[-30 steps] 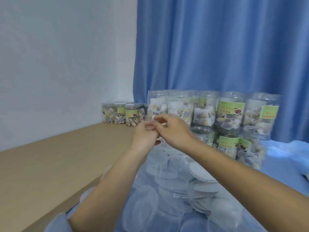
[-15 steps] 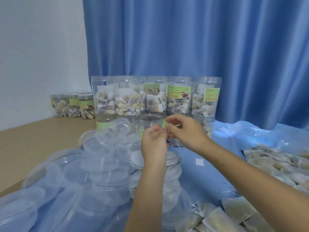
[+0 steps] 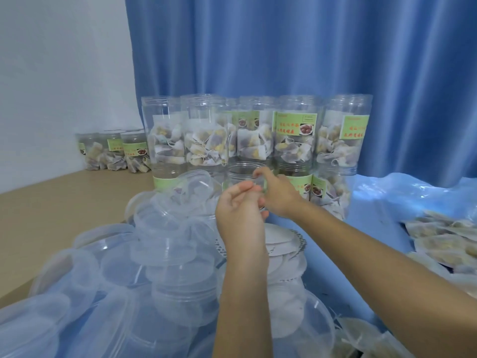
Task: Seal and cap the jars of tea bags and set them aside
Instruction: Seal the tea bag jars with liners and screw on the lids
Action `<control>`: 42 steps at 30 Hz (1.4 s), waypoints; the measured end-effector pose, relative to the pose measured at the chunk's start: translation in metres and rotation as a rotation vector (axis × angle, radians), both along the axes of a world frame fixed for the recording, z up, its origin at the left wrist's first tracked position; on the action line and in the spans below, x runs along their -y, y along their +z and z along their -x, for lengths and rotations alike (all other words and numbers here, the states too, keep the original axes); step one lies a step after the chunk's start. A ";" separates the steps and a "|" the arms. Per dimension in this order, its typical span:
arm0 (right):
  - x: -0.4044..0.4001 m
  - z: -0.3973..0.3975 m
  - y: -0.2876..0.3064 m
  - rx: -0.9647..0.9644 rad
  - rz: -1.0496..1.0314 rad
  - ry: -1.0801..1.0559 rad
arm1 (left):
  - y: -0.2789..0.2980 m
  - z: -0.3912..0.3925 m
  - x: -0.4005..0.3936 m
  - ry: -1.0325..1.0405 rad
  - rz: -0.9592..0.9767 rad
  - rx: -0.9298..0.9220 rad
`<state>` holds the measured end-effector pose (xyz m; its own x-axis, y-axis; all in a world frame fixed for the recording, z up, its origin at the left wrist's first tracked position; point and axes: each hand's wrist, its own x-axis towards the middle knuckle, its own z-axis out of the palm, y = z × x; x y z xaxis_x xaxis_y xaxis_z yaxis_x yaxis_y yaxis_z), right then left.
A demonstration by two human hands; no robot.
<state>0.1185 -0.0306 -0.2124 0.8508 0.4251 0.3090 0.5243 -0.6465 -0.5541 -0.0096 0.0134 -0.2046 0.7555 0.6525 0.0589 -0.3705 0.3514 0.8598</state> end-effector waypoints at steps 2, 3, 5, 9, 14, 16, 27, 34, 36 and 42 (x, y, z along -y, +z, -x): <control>0.003 -0.004 -0.002 0.084 -0.045 -0.030 | 0.000 0.000 -0.003 -0.004 0.029 -0.012; 0.008 -0.005 -0.002 0.113 -0.058 -0.055 | 0.000 0.000 -0.004 -0.011 0.044 -0.019; 0.024 -0.005 -0.002 0.152 -0.074 -0.097 | -0.001 0.000 -0.006 -0.033 0.067 -0.028; 0.064 0.006 -0.003 0.180 -0.106 -0.115 | -0.001 0.001 -0.002 -0.074 0.048 -0.042; 0.107 0.030 -0.011 0.198 -0.156 -0.132 | -0.002 0.000 0.006 -0.112 -0.032 -0.070; 0.119 0.040 -0.016 0.201 -0.184 -0.117 | -0.002 -0.002 0.009 -0.118 -0.067 -0.082; 0.153 0.060 -0.009 -0.046 -0.177 -0.185 | -0.008 -0.007 0.019 -0.129 -0.276 -0.176; 0.141 0.082 -0.010 -0.572 0.481 0.175 | -0.006 -0.005 0.020 -0.132 -0.270 -0.172; 0.131 0.087 -0.017 -0.639 0.662 0.167 | -0.006 -0.005 0.019 -0.136 -0.270 -0.167; 0.125 0.088 -0.023 -0.488 0.693 0.203 | -0.005 -0.004 0.018 -0.129 -0.256 -0.163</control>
